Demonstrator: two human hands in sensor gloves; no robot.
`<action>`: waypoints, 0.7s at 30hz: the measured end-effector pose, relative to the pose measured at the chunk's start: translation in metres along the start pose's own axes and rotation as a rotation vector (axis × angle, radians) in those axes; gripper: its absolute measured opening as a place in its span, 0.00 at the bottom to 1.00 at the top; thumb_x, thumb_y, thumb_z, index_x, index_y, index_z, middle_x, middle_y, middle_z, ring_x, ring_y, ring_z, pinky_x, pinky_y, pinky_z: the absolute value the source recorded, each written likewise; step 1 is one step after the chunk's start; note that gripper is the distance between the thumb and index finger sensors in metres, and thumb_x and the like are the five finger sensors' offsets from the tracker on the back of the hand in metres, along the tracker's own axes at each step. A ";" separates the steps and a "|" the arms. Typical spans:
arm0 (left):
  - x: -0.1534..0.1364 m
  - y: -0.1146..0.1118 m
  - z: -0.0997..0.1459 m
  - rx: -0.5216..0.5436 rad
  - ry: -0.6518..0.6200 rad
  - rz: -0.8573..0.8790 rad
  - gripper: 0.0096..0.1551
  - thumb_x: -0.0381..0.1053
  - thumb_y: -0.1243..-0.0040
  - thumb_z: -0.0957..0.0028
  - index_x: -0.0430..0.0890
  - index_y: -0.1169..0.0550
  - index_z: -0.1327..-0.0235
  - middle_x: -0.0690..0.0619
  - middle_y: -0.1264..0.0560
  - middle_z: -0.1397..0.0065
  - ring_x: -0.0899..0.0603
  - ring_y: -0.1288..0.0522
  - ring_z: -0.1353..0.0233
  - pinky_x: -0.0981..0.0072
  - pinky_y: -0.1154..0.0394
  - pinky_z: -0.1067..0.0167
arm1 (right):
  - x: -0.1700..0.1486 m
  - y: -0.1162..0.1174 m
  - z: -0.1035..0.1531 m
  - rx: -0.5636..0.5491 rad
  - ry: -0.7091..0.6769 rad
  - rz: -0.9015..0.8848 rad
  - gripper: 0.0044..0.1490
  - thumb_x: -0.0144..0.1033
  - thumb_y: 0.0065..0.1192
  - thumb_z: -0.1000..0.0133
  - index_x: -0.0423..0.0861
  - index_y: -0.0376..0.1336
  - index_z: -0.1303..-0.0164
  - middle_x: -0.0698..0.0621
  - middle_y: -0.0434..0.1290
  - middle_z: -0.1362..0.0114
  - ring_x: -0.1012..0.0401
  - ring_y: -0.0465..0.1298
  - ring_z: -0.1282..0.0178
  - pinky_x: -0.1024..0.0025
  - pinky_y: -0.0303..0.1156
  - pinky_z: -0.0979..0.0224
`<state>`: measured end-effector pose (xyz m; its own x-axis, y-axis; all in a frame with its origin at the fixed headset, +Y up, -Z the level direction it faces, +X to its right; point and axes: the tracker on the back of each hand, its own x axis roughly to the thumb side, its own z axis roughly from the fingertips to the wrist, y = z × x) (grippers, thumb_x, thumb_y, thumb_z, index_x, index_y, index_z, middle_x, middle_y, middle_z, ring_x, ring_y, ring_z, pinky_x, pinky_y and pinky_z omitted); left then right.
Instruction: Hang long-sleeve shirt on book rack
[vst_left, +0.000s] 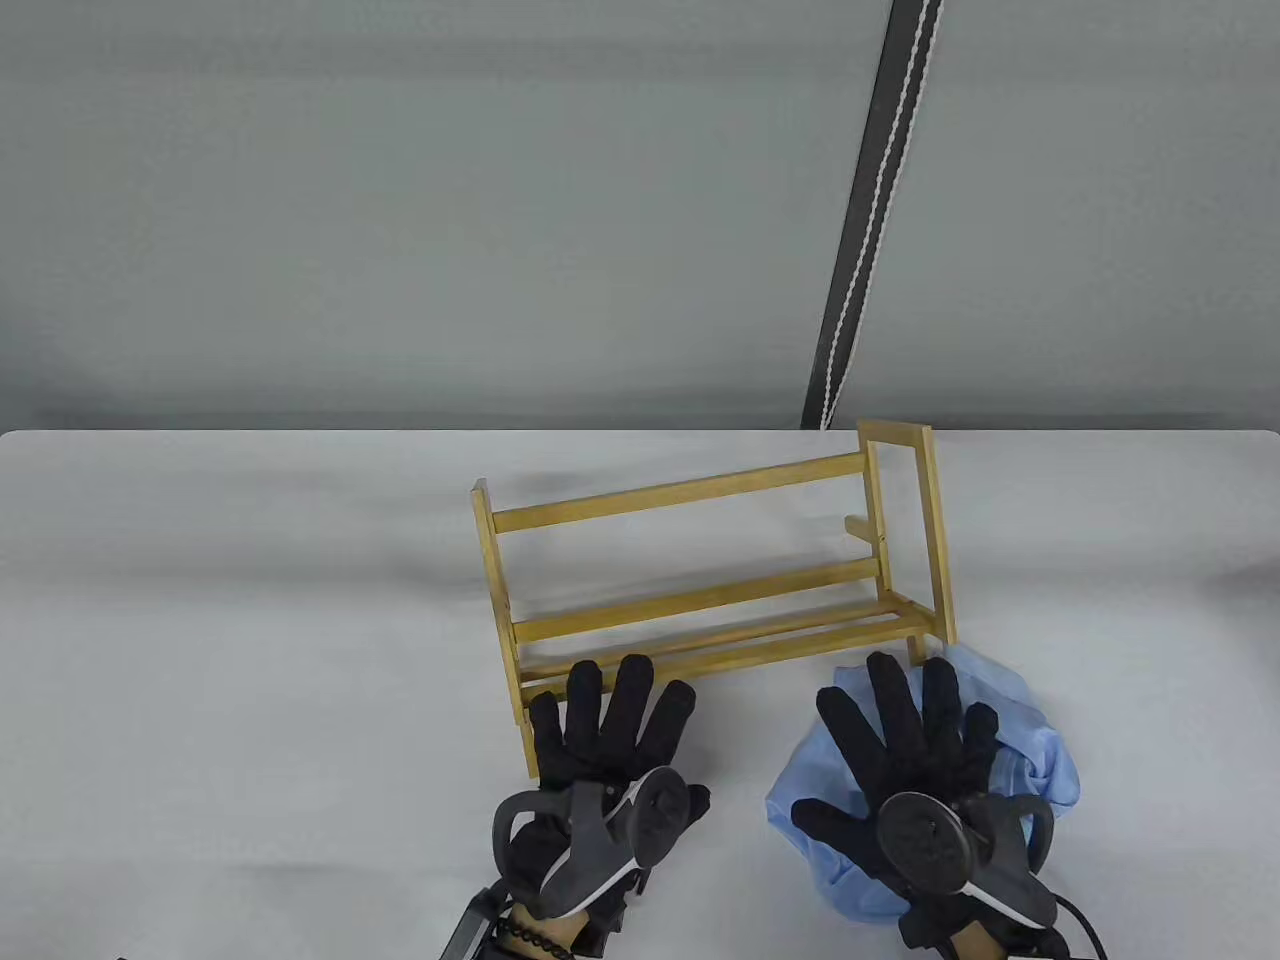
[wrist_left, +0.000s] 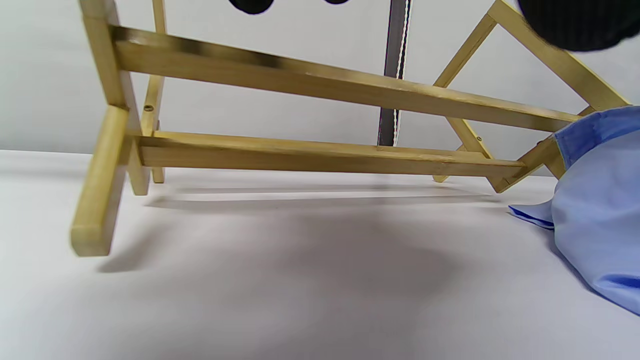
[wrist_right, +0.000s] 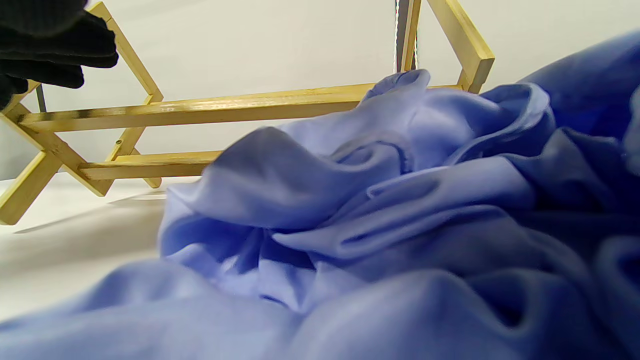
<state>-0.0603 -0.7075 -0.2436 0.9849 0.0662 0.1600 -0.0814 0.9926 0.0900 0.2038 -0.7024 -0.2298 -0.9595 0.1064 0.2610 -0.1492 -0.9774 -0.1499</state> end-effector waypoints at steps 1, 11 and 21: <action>0.000 0.000 0.000 0.001 0.000 0.002 0.58 0.83 0.49 0.69 0.77 0.54 0.22 0.63 0.55 0.06 0.35 0.50 0.09 0.31 0.48 0.19 | 0.000 0.000 0.000 0.001 0.000 -0.001 0.62 0.82 0.53 0.53 0.64 0.38 0.14 0.44 0.35 0.08 0.33 0.33 0.12 0.20 0.38 0.25; -0.001 0.001 0.004 0.011 -0.020 -0.002 0.58 0.83 0.49 0.69 0.76 0.54 0.22 0.62 0.55 0.06 0.35 0.48 0.09 0.31 0.48 0.20 | -0.021 0.007 0.000 0.076 0.130 0.107 0.69 0.85 0.57 0.57 0.64 0.35 0.14 0.41 0.31 0.08 0.28 0.32 0.14 0.14 0.40 0.31; 0.000 0.002 0.004 -0.005 -0.044 -0.007 0.58 0.83 0.49 0.69 0.77 0.54 0.22 0.62 0.55 0.06 0.35 0.48 0.09 0.31 0.47 0.20 | -0.050 0.037 -0.002 0.293 0.227 0.129 0.72 0.85 0.58 0.59 0.65 0.30 0.16 0.40 0.27 0.10 0.26 0.31 0.16 0.13 0.42 0.33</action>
<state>-0.0608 -0.7059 -0.2391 0.9777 0.0547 0.2026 -0.0736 0.9935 0.0867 0.2455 -0.7430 -0.2504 -0.9993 -0.0153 0.0349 0.0194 -0.9926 0.1195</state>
